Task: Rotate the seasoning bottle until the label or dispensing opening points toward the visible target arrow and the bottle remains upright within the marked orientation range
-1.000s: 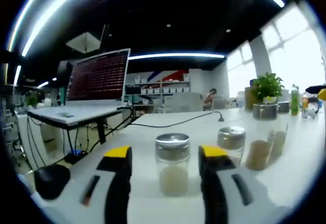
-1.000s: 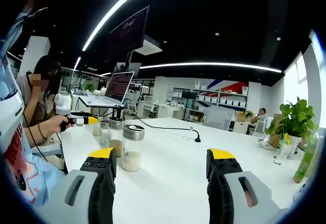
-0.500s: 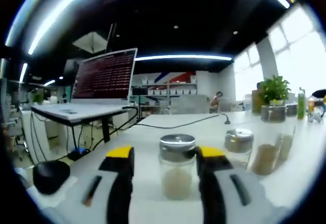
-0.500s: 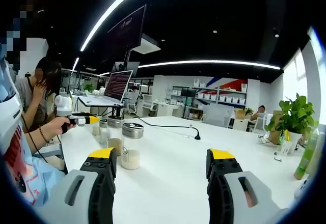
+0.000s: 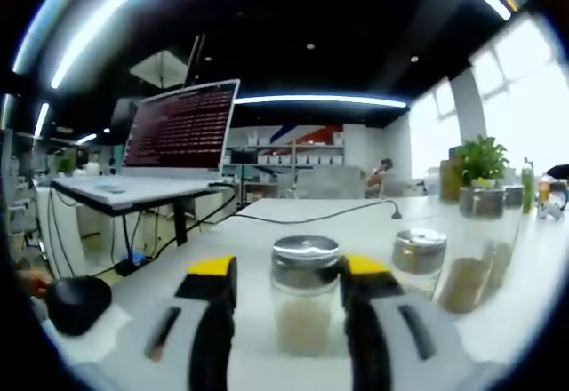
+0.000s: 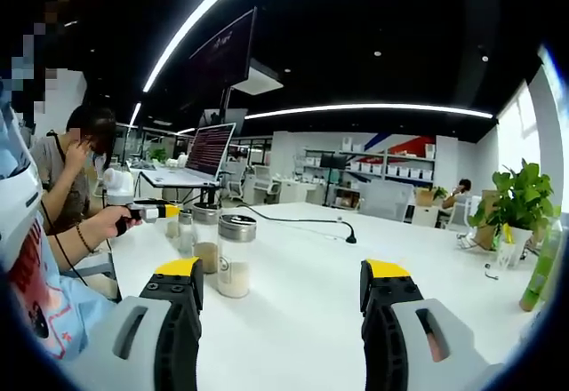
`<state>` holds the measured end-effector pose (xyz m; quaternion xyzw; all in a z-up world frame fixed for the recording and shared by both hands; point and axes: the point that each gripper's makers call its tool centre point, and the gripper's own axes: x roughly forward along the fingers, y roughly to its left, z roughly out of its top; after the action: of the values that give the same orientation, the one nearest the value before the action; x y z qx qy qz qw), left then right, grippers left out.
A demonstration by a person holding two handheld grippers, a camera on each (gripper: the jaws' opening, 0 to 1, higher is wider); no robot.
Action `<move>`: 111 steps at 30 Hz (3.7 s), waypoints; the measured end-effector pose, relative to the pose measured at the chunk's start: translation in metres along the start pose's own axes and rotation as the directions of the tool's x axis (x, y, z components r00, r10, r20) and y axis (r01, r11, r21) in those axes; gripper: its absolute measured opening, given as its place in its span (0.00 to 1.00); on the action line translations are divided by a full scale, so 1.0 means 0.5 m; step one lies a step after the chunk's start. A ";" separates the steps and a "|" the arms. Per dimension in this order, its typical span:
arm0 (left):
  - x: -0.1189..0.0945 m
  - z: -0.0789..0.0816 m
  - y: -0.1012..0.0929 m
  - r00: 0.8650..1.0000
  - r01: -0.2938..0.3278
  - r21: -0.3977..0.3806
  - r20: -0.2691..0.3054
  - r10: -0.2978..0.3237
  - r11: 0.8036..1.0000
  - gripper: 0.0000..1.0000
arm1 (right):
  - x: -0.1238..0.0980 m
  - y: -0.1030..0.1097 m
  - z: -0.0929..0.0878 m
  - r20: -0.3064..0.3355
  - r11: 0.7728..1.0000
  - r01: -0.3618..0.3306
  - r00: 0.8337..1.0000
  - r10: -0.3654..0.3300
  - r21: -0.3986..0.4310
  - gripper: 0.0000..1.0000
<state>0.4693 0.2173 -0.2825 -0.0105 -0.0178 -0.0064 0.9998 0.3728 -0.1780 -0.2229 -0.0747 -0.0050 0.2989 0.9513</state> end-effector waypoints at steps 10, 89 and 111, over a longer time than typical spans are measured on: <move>-0.004 0.001 0.003 1.000 0.004 0.007 0.003 -0.004 1.000 0.32 | 0.000 -0.004 -0.004 -0.008 1.000 0.008 1.000 -0.008 0.001 0.74; 0.014 -0.002 -0.013 0.798 0.600 -0.005 -0.061 -0.599 0.800 0.31 | 0.012 0.006 -0.001 0.044 1.000 -0.004 0.999 0.004 -0.002 0.72; 0.013 -0.002 -0.015 0.725 0.687 -0.019 -0.054 -0.687 0.726 0.32 | 0.042 0.014 -0.019 0.032 0.998 -0.043 0.999 0.041 0.038 0.69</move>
<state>0.4758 0.2096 -0.2832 -0.0018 0.0083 -0.3760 0.9266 0.3865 -0.1617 -0.2343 -0.0518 -0.0124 0.3200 0.9459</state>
